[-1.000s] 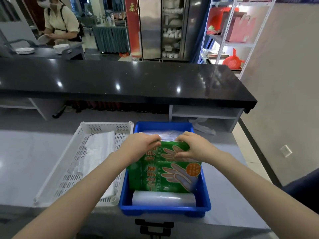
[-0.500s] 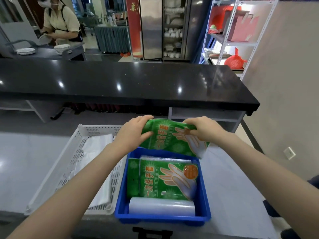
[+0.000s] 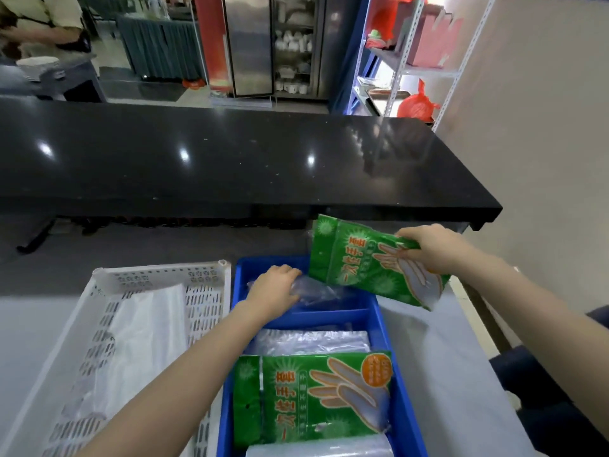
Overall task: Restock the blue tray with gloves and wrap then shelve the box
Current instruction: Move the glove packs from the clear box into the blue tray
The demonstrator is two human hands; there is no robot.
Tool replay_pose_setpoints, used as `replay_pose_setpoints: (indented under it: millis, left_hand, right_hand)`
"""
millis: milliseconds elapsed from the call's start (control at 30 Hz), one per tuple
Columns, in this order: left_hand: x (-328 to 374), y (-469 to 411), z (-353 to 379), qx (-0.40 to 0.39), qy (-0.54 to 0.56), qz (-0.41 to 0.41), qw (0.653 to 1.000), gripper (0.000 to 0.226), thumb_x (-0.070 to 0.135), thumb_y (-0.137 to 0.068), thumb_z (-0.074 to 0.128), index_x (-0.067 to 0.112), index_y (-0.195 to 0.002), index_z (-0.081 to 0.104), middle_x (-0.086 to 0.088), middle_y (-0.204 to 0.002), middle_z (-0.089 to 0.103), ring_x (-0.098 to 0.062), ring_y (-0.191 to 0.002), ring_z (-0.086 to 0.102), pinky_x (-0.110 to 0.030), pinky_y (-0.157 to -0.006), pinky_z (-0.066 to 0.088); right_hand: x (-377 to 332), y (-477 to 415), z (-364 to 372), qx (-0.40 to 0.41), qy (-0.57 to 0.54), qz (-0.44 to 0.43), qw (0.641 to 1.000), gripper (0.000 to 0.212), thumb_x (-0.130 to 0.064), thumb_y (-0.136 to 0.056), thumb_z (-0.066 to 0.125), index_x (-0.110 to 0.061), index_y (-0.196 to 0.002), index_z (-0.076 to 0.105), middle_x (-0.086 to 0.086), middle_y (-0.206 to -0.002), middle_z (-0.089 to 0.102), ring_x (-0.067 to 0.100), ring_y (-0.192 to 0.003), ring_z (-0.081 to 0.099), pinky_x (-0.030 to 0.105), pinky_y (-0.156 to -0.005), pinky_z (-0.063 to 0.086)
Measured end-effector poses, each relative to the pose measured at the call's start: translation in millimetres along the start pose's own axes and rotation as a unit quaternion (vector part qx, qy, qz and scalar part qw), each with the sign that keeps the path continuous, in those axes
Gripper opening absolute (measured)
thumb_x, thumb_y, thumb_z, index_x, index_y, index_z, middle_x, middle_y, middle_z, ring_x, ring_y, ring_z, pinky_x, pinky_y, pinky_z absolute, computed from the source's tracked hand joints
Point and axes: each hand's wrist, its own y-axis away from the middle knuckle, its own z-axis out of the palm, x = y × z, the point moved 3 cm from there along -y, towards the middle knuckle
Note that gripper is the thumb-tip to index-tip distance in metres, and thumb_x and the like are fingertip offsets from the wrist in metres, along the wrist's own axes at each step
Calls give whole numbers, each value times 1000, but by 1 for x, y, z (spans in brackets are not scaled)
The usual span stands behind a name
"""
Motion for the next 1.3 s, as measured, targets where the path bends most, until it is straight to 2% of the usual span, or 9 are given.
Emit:
replay_pose_setpoints:
  millis: [233, 400, 500, 667, 833, 900, 967, 1033, 1300]
  left_hand:
    - [-5, -20, 30, -71, -37, -43, 996, 75, 44, -79, 70, 15, -139, 36, -10, -132, 50, -33, -118, 48, -44, -92, 43]
    - [-6, -22, 28, -99, -78, -42, 991, 62, 47, -77, 70, 18, -129, 52, -13, -127, 48, -34, -121, 38, -43, -94, 42]
    - [-4, -17, 25, -118, -36, -53, 991, 52, 42, -79, 71, 20, -123, 53, -12, -125, 44, -33, -119, 38, -44, -94, 44]
    - [1, -9, 17, -135, 104, -84, 982, 44, 30, -80, 67, 14, -113, 42, -10, -105, 55, -25, -88, 53, -41, -73, 49]
    - [14, 4, 14, -148, 170, -107, 968, 73, 60, -78, 57, 16, -134, 39, -3, -123, 55, -25, -106, 56, -34, -80, 46]
    - [21, 12, 11, -162, 139, -68, 975, 65, 67, -80, 48, 21, -126, 48, 0, -119, 58, -25, -104, 56, -34, -78, 44]
    - [28, 22, 8, -148, 83, -16, 985, 43, 58, -85, 46, 23, -109, 51, -1, -105, 61, -27, -94, 57, -38, -71, 44]
    - [35, 31, 6, -117, 21, 20, 993, 35, 43, -90, 46, 26, -120, 47, -2, -109, 58, -30, -95, 57, -40, -72, 47]
    - [45, 48, 2, -7, -117, 84, 990, 56, 6, -86, 48, 25, -137, 34, -5, -116, 54, -29, -91, 57, -40, -61, 47]
  right_hand:
    - [-1, -7, 2, -3, 2, -8, 1000, 35, -43, -85, 63, -36, -119, 56, -3, -109, 69, 25, -96, 63, 38, -75, 52]
    - [-3, -10, -1, -10, -6, -17, 1000, 31, -43, -85, 63, -37, -114, 56, -4, -104, 68, 24, -93, 61, 33, -68, 46]
    - [-4, -10, -1, -1, -6, -26, 1000, 30, -44, -85, 63, -37, -113, 56, -4, -103, 68, 24, -93, 60, 31, -66, 40]
    - [-6, -11, -3, 20, -7, -46, 999, 31, -46, -86, 60, -38, -116, 55, 0, -106, 68, 28, -98, 61, 32, -68, 40]
    - [-18, -15, -9, 34, -7, -81, 996, 31, -44, -87, 60, -38, -117, 56, 1, -107, 69, 29, -98, 62, 33, -69, 42]
    - [-27, -17, -14, 42, -14, -100, 994, 27, -43, -87, 59, -40, -114, 57, -1, -103, 69, 27, -95, 62, 31, -68, 39]
    - [-40, -21, -17, 41, -24, -119, 992, 24, -43, -87, 58, -42, -110, 56, -4, -99, 69, 25, -91, 62, 31, -66, 38]
    - [-58, -25, -17, 32, -31, -138, 989, 24, -43, -86, 58, -42, -110, 56, -5, -98, 69, 23, -90, 61, 32, -66, 40]
    - [-131, -47, 2, -9, -12, -209, 978, 29, -38, -87, 58, -36, -116, 59, 0, -107, 68, 27, -98, 61, 35, -71, 46]
